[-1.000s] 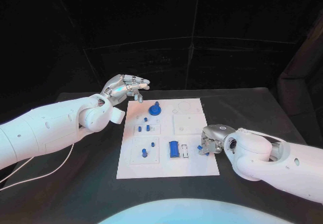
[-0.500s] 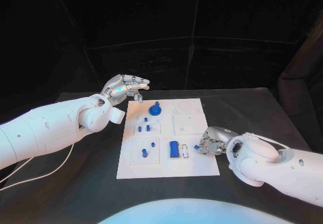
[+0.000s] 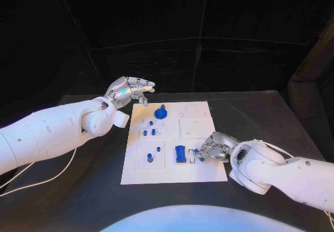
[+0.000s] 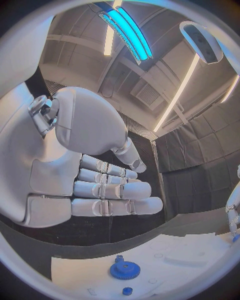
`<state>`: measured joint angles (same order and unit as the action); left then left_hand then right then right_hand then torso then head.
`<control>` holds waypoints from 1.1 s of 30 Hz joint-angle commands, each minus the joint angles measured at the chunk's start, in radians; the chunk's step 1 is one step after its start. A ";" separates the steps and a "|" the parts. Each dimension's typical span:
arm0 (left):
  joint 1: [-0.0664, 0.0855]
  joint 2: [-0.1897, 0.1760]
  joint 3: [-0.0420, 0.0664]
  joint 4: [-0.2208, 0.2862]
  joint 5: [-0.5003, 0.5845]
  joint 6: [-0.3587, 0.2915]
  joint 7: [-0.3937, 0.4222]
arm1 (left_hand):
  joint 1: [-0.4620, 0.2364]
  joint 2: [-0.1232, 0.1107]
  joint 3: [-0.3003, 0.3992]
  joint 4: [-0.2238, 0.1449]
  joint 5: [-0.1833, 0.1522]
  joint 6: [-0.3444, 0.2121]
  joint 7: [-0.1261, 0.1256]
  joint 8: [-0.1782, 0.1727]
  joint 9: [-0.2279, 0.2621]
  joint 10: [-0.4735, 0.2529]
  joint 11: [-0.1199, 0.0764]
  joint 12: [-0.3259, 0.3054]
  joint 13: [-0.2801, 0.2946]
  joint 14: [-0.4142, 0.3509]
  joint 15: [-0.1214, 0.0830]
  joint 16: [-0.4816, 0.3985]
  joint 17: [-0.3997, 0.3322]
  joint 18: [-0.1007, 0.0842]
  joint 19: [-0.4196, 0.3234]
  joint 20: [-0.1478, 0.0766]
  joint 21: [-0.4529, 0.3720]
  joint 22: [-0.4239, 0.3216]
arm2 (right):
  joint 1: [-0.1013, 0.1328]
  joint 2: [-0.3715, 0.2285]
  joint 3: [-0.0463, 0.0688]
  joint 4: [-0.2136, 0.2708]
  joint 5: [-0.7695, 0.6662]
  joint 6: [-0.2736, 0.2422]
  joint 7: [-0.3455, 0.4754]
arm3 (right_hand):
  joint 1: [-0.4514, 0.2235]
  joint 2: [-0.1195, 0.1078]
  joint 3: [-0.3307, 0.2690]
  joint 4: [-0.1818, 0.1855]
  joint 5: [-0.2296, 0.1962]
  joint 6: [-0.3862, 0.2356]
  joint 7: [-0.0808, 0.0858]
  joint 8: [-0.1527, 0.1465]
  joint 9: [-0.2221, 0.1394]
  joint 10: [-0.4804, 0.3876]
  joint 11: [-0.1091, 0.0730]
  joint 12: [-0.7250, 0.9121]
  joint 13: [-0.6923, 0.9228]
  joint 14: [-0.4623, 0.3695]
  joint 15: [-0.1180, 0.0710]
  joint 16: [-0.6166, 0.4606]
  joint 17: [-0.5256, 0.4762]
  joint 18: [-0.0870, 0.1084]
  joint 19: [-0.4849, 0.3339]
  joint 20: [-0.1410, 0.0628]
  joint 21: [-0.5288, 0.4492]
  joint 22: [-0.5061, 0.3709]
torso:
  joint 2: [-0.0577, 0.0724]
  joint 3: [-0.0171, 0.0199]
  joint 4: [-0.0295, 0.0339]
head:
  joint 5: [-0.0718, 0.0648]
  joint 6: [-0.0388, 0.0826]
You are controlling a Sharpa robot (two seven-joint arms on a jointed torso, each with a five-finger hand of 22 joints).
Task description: Assemble the parts on the task board
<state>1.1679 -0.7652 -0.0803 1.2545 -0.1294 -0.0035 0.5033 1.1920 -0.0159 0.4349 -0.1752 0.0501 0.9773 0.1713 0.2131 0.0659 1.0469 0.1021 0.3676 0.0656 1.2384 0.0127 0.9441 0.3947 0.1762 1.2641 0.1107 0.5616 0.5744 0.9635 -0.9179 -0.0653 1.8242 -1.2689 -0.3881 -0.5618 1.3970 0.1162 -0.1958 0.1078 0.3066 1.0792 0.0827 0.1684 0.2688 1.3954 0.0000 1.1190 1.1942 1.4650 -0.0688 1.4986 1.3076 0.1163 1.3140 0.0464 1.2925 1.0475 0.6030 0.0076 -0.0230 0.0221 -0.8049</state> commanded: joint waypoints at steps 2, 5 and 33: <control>0.002 -0.001 0.001 0.003 0.004 0.007 0.006 | -0.001 0.003 -0.006 0.000 -0.001 -0.001 0.006 -0.004 0.000 -0.004 -0.001 -0.006 0.000 -0.007 -0.001 0.001 -0.002 0.005 0.007 -0.003 -0.006 -0.002 | 0.001 0.013 0.000 -0.001 0.063 -0.021 0.023 | -0.010 -0.003 0.000 0.008 0.007 0.009 0.000 0.000 -0.001 0.002 0.002 0.006 0.003 0.079 0.005 0.001 0.126 -0.015 0.002 0.000 0.002 -0.001 | 0.000 0.0012 -0.0010 | 0.003 0.000; 0.002 -0.001 0.001 0.003 0.004 0.007 0.006 | -0.001 0.003 -0.006 0.000 -0.001 -0.001 0.006 -0.004 0.000 -0.004 -0.001 -0.006 0.000 -0.007 -0.001 0.001 -0.002 0.005 0.007 -0.003 -0.006 -0.002 | 0.001 0.021 0.000 -0.005 0.066 -0.010 0.019 | -0.017 -0.005 0.001 0.013 0.011 0.014 -0.001 0.002 -0.001 0.004 0.001 0.010 0.006 0.079 0.004 0.002 0.127 -0.015 0.003 0.000 0.003 0.001 | 0.000 0.0014 -0.0011 | 0.004 0.000; 0.002 -0.001 0.001 0.005 0.004 0.010 0.003 | -0.003 0.002 -0.007 0.000 -0.001 -0.003 0.007 -0.005 0.000 -0.006 -0.001 -0.006 0.000 -0.007 -0.001 0.002 -0.002 0.005 0.007 -0.003 -0.007 -0.003 | 0.001 0.072 0.000 -0.041 0.001 0.044 -0.044 | -0.078 -0.017 -0.005 0.063 0.028 0.066 -0.021 0.026 0.010 0.007 -0.013 0.004 0.003 0.077 -0.007 -0.004 0.118 -0.013 0.002 -0.008 -0.003 -0.005 | 0.000 0.0012 -0.0014 | 0.007 -0.001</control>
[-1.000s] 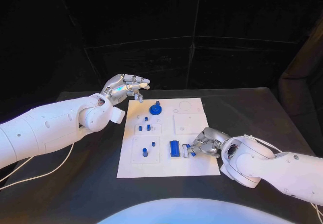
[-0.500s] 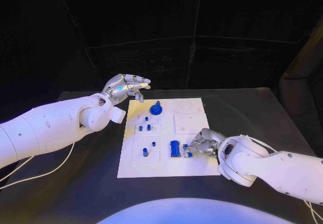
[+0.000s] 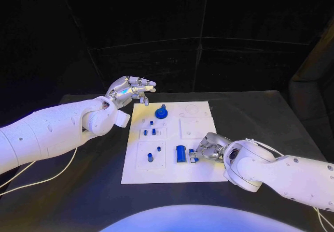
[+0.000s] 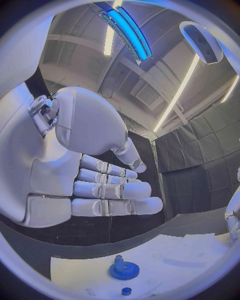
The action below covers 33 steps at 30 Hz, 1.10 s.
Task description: Assemble the parts on the task board
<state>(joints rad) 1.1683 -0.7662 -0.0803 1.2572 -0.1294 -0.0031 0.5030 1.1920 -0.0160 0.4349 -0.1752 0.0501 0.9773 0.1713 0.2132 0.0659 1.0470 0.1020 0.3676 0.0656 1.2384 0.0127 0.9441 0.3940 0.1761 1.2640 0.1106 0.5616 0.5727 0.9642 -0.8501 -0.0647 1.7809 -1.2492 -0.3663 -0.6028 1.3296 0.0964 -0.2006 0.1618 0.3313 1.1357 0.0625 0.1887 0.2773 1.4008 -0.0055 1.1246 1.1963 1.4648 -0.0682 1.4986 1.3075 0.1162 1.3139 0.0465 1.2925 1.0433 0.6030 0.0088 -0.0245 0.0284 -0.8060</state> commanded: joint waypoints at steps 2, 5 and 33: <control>0.002 0.000 0.001 0.003 0.004 0.010 0.003 | -0.003 0.002 -0.007 0.000 -0.001 -0.003 0.007 -0.005 0.000 -0.006 0.000 -0.006 0.000 -0.007 -0.001 0.002 -0.002 0.005 0.007 -0.003 -0.007 -0.001 | 0.000 0.007 0.000 0.002 -0.021 0.025 -0.002 | -0.015 0.002 -0.002 0.013 0.003 0.013 -0.002 0.009 0.003 0.002 -0.009 -0.004 -0.001 0.077 -0.009 -0.004 0.119 -0.013 0.002 -0.009 -0.003 0.000 | 0.000 -0.0002 0.0008 | 0.001 0.000; 0.002 -0.001 0.001 0.003 0.004 0.010 0.003 | -0.003 0.002 -0.007 0.000 -0.001 -0.003 0.007 -0.005 0.000 -0.006 0.000 -0.006 0.000 -0.007 -0.001 0.002 -0.002 0.005 0.007 -0.003 -0.007 -0.001 | 0.000 0.008 0.000 0.002 -0.024 0.027 -0.002 | -0.031 0.000 -0.010 0.027 0.016 0.021 -0.006 0.018 0.008 0.005 -0.013 -0.003 0.000 0.078 -0.011 -0.004 0.120 -0.014 0.003 -0.012 -0.003 0.000 | 0.000 -0.0004 0.0007 | 0.000 -0.001; 0.002 -0.001 0.001 0.002 0.004 0.011 0.001 | -0.002 0.002 -0.008 -0.001 -0.001 -0.004 0.007 -0.006 0.000 -0.007 0.000 -0.007 0.001 -0.008 0.000 0.002 -0.002 0.005 0.007 -0.002 -0.008 -0.002 | 0.001 -0.018 0.000 0.009 -0.067 0.025 0.044 | -0.192 0.009 -0.121 0.118 -0.102 0.014 -0.014 0.066 0.039 0.015 -0.019 0.001 0.009 0.079 -0.018 -0.003 0.124 -0.014 0.003 -0.020 -0.008 -0.002 | -0.002 0.0001 -0.0006 | -0.002 0.003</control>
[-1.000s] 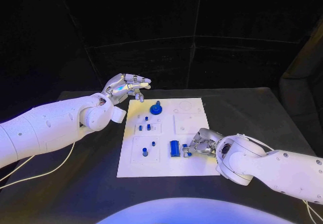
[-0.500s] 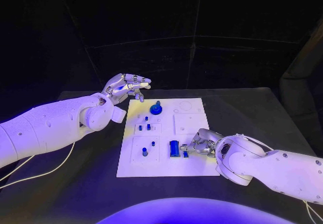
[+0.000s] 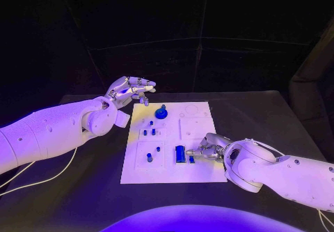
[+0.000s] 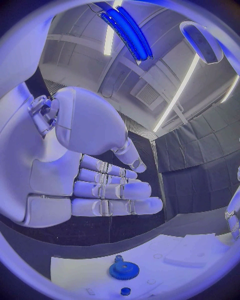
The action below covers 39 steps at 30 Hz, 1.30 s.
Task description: Assemble the parts on the task board
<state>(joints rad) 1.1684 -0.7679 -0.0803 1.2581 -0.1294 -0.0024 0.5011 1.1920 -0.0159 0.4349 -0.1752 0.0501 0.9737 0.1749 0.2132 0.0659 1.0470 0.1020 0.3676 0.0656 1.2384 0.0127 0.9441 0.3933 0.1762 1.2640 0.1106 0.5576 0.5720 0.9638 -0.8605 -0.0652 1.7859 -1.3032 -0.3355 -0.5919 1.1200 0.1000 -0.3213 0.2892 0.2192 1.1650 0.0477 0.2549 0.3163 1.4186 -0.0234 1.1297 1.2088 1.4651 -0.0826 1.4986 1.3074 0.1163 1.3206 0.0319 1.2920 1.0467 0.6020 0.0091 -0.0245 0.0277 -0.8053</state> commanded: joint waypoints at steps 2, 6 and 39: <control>0.002 0.001 0.001 0.000 0.004 0.010 0.004 | -0.002 0.002 -0.008 -0.001 -0.001 0.000 0.003 -0.006 0.000 -0.007 0.000 -0.007 0.001 -0.008 0.000 0.002 -0.002 0.005 0.007 -0.002 -0.004 -0.001 | 0.002 -0.018 0.000 0.007 -0.001 -0.013 0.053 | 0.047 0.004 0.005 -0.021 0.020 -0.043 0.010 -0.014 -0.005 -0.009 0.006 -0.013 -0.010 0.077 0.001 -0.007 0.119 -0.012 -0.010 -0.003 -0.015 -0.017 | -0.002 -0.0002 -0.0010 | -0.002 0.003; 0.002 0.004 0.001 -0.003 0.004 0.009 0.004 | -0.002 0.002 -0.008 -0.001 -0.001 0.000 0.004 -0.006 0.000 -0.007 0.000 -0.007 0.001 -0.008 0.000 0.002 -0.002 0.005 0.007 -0.002 -0.004 -0.001 | 0.009 -0.044 0.001 0.006 0.084 -0.034 0.135 | 0.127 0.000 0.022 -0.057 0.027 -0.121 0.039 -0.053 -0.020 -0.059 0.029 -0.112 -0.083 0.058 0.019 -0.055 0.041 0.004 -0.062 0.010 -0.075 -0.113 | -0.007 -0.0026 -0.0004 | -0.011 0.012; -0.028 0.163 0.001 -0.264 0.160 -0.048 0.028 | -0.034 0.009 -0.119 0.043 -0.002 -0.054 0.055 -0.121 -0.001 -0.111 0.094 -0.246 -0.003 -0.372 0.167 -0.735 -0.328 -0.003 -0.607 0.175 -0.496 -0.364 | 0.122 0.233 0.038 -0.687 1.054 0.126 1.042 | 0.307 0.057 0.048 -0.307 -0.046 -0.349 0.142 -0.194 -0.241 -0.447 0.225 -1.066 -1.145 -0.477 0.255 -1.438 -1.237 0.065 -0.528 0.252 -1.094 -0.943 | -0.091 -0.0137 -0.0138 | -0.015 0.137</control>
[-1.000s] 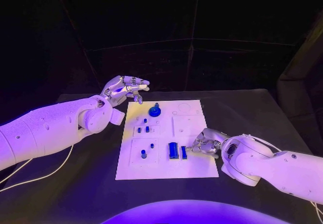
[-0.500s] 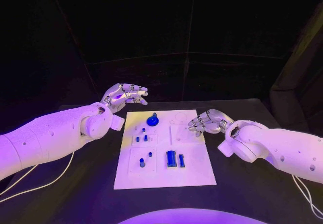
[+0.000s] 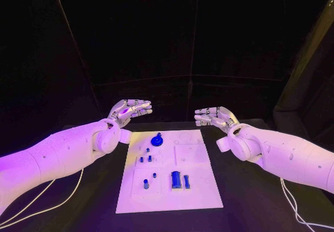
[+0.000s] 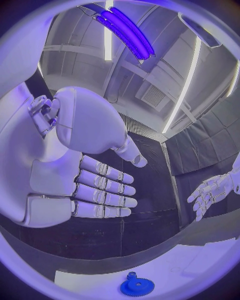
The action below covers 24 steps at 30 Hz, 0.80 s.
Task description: Assemble the parts on the task board
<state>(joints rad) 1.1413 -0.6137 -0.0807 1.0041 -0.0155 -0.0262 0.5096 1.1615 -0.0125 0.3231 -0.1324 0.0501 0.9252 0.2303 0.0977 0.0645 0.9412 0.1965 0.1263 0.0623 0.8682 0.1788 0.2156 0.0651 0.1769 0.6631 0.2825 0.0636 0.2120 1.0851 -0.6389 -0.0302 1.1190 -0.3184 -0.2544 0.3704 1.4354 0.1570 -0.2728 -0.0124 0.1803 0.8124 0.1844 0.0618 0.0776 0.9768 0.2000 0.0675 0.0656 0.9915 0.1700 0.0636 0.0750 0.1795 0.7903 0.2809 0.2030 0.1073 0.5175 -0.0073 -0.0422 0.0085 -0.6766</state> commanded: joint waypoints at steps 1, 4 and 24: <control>-0.003 0.013 0.001 -0.013 0.047 -0.027 0.019 | -0.001 0.008 -0.011 0.001 -0.002 -0.005 0.000 -0.007 0.001 -0.005 0.000 -0.007 0.001 0.000 0.001 -0.011 0.000 -0.002 -0.003 0.004 -0.002 -0.006 | 0.001 0.017 0.004 -0.029 0.071 0.048 0.083 | -0.010 0.000 0.000 -0.007 -0.007 0.007 0.007 -0.001 -0.004 -0.006 0.001 -0.004 -0.003 -0.004 0.002 -0.003 -0.007 0.002 0.003 0.003 -0.009 -0.006 | -0.007 0.0039 0.0045 | 0.007 0.009; -0.003 0.006 0.001 -0.002 0.007 -0.011 0.001 | -0.588 0.013 -0.174 0.132 -0.050 -0.486 -0.118 -0.098 -0.065 -0.494 -0.101 -0.126 -0.062 -0.456 -0.093 -0.117 -0.065 -0.091 -0.349 -0.145 -0.064 -0.114 | -0.001 0.007 0.002 -0.011 0.016 0.000 0.015 | -0.486 -0.053 0.090 0.012 -0.064 -0.267 -0.057 -0.062 -0.078 -0.331 -0.066 -0.068 -0.066 -0.334 -0.055 -0.064 -0.075 -0.054 -0.263 -0.091 -0.073 -0.107 | -0.001 0.0012 0.0028 | 0.001 0.008; -0.060 -0.106 0.053 0.367 0.012 -0.487 0.007 | -1.162 0.013 -0.323 0.132 -0.050 -0.925 -0.230 -0.098 -0.065 -0.941 -0.197 -0.126 -0.062 -0.868 -0.179 -0.216 -0.065 -0.177 -0.663 -0.282 -0.064 -0.212 | -0.030 -0.117 0.026 0.376 0.269 -0.432 0.128 | -1.005 -0.157 0.190 0.012 -0.180 -0.564 -0.184 -0.062 -0.078 -0.684 -0.200 -0.068 -0.066 -0.693 -0.170 -0.064 -0.075 -0.104 -0.551 -0.195 -0.203 -0.107 | 0.027 0.0073 0.0422 | -0.009 0.077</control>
<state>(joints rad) 1.0814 -0.7155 -0.0303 1.3506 -0.0056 -0.3412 0.5049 0.0075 0.0001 0.0033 -0.0002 0.0036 0.0052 -0.0002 0.0033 0.0009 0.0052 0.0001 0.0033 0.0010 0.0038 0.0001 0.0030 0.0009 0.0063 0.0042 -0.0011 0.0037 0.0009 1.0548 -0.7518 -0.0069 1.4790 -0.1394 -0.5401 0.4406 0.5799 0.0203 -0.1129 0.0007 0.0299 0.3342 0.0466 0.0076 0.0029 0.3954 0.0554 0.0073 0.0025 0.4012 0.0298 0.0075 0.0025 0.1062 0.3229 0.1157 0.0485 0.0038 0.5427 -0.0004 -0.0021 0.0000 -0.6002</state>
